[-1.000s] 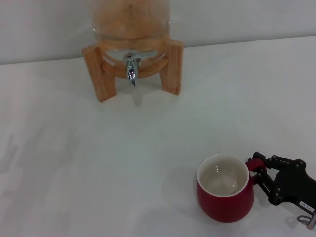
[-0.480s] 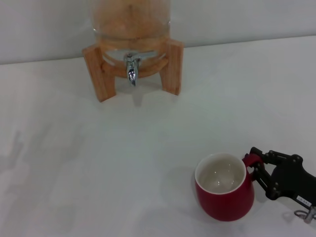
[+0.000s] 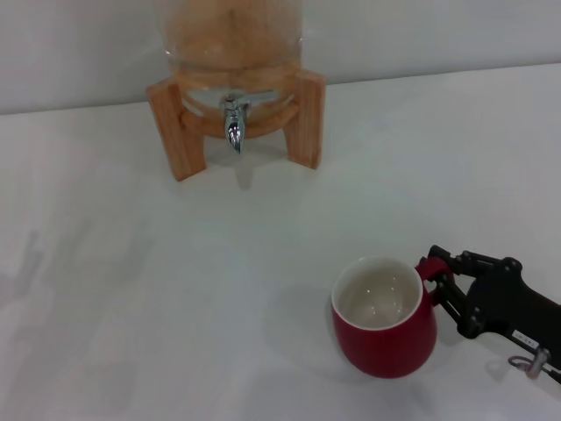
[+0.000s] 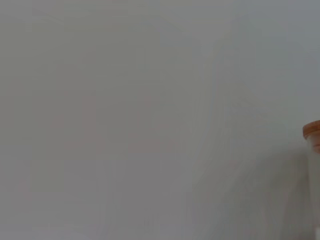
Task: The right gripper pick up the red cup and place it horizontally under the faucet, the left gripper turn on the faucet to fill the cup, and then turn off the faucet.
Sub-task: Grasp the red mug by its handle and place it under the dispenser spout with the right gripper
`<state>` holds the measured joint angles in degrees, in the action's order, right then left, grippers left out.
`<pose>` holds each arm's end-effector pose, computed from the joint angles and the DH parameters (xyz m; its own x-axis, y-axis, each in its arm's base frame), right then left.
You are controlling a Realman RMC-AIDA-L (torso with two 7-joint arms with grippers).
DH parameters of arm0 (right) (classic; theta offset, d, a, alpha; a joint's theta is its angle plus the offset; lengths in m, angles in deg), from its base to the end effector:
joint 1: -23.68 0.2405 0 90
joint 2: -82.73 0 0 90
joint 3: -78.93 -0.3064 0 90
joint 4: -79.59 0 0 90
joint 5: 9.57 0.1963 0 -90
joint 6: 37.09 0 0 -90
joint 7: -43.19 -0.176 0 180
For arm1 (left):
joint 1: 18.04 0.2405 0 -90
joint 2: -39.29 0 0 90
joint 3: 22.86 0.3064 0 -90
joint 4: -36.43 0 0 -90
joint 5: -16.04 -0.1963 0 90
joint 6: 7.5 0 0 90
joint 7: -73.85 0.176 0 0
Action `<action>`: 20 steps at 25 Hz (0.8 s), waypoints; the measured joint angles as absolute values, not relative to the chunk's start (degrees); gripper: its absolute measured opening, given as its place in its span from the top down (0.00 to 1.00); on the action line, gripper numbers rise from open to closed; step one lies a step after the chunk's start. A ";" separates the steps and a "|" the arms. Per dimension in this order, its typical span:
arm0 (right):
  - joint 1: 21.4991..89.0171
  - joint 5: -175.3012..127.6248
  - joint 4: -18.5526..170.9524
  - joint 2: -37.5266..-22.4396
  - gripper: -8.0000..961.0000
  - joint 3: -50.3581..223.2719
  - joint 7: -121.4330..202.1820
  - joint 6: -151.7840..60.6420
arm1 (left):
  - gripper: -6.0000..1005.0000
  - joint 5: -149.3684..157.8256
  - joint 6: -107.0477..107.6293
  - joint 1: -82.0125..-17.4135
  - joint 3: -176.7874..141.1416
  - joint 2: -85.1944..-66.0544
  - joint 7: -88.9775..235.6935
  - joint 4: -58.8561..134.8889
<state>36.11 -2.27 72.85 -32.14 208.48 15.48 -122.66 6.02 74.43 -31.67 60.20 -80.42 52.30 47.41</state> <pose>0.3576 0.2493 -0.0659 0.6526 -0.0876 -0.7526 -0.6199 -0.6330 -0.4637 -0.3618 0.3066 -0.0067 0.6247 -0.1798 0.7599 0.7207 -0.2419 -0.6497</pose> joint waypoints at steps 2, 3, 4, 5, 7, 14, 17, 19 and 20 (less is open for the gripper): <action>36.64 -2.27 72.68 -32.18 0.83 208.48 15.19 -122.51 | 0.23 6.02 74.21 -31.67 60.22 -80.42 52.31 47.41; 36.99 -2.27 72.38 -32.23 0.83 208.54 15.08 -122.33 | 0.23 6.02 74.10 -31.67 60.28 -80.42 52.31 47.41; 37.22 -2.28 71.87 -32.26 0.83 208.66 15.08 -122.02 | 0.23 6.03 74.01 -31.67 60.41 -80.42 52.32 47.41; 37.41 -2.28 71.26 -32.26 0.83 208.78 15.04 -121.51 | 0.23 6.03 73.96 -31.67 60.55 -80.41 52.32 47.41; 37.87 -2.30 70.17 -32.23 0.83 209.00 14.95 -120.28 | 0.23 6.03 73.91 -31.67 60.79 -80.42 52.33 47.41; 41.10 -3.22 66.22 -32.28 0.83 209.45 14.24 -114.63 | 0.23 6.03 73.86 -31.64 60.91 -80.42 52.31 47.32; 42.71 -3.26 64.78 -32.35 0.83 209.75 13.80 -111.97 | 0.23 6.03 73.85 -31.55 60.90 -80.42 52.28 47.32; 44.15 -3.36 64.16 -32.44 0.83 209.93 13.07 -109.92 | 0.23 6.02 73.82 -31.47 60.90 -80.42 52.24 47.32; 44.61 -3.43 63.99 -32.47 0.83 209.96 12.89 -109.31 | 0.23 6.02 73.81 -31.45 60.90 -80.42 52.19 47.32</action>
